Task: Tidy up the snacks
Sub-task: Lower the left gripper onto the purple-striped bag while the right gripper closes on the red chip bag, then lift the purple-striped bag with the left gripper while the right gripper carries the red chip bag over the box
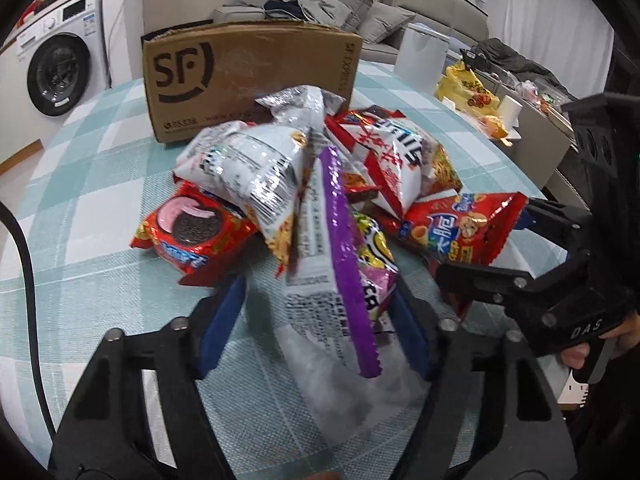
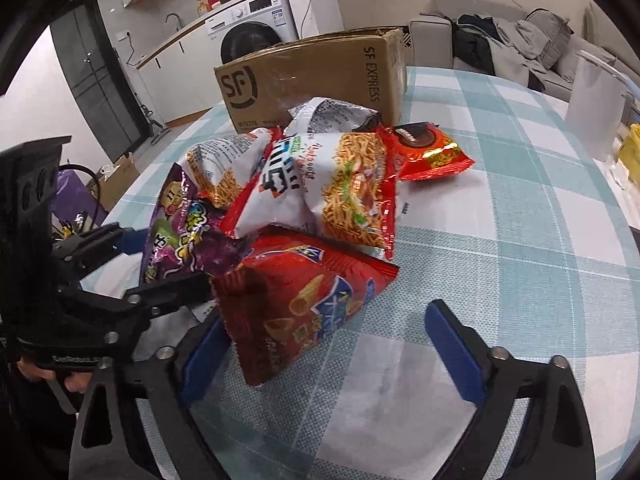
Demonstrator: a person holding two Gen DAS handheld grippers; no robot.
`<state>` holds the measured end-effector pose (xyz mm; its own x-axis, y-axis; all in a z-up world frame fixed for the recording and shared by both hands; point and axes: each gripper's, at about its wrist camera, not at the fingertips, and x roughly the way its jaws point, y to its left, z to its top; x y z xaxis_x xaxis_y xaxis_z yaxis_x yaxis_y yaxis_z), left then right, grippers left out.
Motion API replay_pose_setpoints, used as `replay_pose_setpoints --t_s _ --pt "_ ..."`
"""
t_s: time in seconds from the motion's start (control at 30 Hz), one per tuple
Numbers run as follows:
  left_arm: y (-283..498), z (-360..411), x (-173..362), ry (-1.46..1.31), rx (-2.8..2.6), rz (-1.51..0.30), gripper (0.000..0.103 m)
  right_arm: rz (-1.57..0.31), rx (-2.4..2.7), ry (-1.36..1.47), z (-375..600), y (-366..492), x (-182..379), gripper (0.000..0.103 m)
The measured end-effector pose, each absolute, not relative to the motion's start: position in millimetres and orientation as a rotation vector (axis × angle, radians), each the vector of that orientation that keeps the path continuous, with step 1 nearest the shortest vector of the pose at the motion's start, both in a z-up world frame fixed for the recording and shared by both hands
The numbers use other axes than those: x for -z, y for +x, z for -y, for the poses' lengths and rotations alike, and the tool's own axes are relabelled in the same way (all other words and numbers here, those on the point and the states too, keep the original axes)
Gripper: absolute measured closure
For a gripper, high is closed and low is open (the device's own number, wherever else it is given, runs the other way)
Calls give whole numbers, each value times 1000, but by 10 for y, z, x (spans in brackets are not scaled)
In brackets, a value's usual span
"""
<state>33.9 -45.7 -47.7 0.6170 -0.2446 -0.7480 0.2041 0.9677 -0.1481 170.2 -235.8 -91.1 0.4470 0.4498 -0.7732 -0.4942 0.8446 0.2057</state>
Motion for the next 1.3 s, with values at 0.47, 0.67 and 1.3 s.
replay_pose_setpoints --t_s 0.47,0.67,1.3 --pt "211 611 428 -34 355 -847 58 -937 -634 79 2382 1745 920 20" --pt "149 594 398 -30 396 -830 59 -940 -639 114 2400 1740 916 30" --pt "23 580 338 -18 421 -792 59 -929 -679 204 2583 1659 926 62"
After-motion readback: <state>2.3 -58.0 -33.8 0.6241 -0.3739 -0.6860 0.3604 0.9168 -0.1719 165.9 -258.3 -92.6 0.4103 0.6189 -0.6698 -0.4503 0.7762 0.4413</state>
